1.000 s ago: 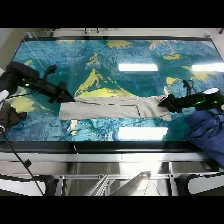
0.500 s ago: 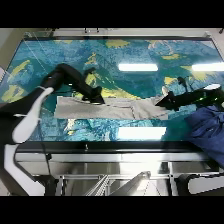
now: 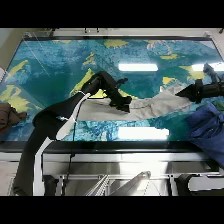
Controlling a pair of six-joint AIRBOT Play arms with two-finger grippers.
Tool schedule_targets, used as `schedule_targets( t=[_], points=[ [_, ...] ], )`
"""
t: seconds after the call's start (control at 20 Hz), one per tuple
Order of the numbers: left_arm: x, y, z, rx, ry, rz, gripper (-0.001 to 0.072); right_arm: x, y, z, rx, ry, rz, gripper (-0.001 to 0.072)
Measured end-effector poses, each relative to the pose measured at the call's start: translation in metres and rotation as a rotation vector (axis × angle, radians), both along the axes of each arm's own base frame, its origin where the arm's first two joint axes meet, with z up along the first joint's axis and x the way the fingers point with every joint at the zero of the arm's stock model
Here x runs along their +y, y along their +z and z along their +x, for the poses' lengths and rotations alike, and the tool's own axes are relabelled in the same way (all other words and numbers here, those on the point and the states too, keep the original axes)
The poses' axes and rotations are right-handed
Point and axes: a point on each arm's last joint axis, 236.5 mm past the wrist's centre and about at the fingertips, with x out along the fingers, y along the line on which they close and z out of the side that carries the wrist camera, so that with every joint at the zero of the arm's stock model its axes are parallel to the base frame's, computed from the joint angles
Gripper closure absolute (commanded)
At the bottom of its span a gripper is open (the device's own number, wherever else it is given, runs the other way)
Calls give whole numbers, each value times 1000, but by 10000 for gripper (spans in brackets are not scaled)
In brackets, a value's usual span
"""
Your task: Fold the shirts.
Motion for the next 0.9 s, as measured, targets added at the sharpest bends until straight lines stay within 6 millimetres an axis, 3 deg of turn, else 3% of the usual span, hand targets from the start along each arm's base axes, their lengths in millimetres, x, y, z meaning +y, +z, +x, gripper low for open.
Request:
schedule_targets(
  t=[0.15,0.25,0.4,0.55,0.65,0.7,0.75,0.8,0.9],
  points=[
    [-15,23,4,-8,15,-72,695,10,28,4,-40,3,69,693],
    [3,56,12,-28,7,-107,695,33,45,4,-68,35,90,693],
    [72,102,23,-64,19,-70,695,95,61,8,-117,98,73,693],
    [159,141,21,-110,94,8,694,195,60,7,-156,168,46,693],
    [214,161,8,-140,182,41,694,267,48,1,-169,186,39,693],
    [239,167,-1,-152,228,54,694,300,38,-1,-172,181,35,658],
    [262,170,-13,-164,282,65,694,331,25,-5,-172,172,27,272],
    [280,171,-24,-172,335,73,694,360,10,-9,-168,160,24,-3],
    [312,167,-50,-180,449,91,694,402,-16,-18,-162,157,32,16]
  ],
)
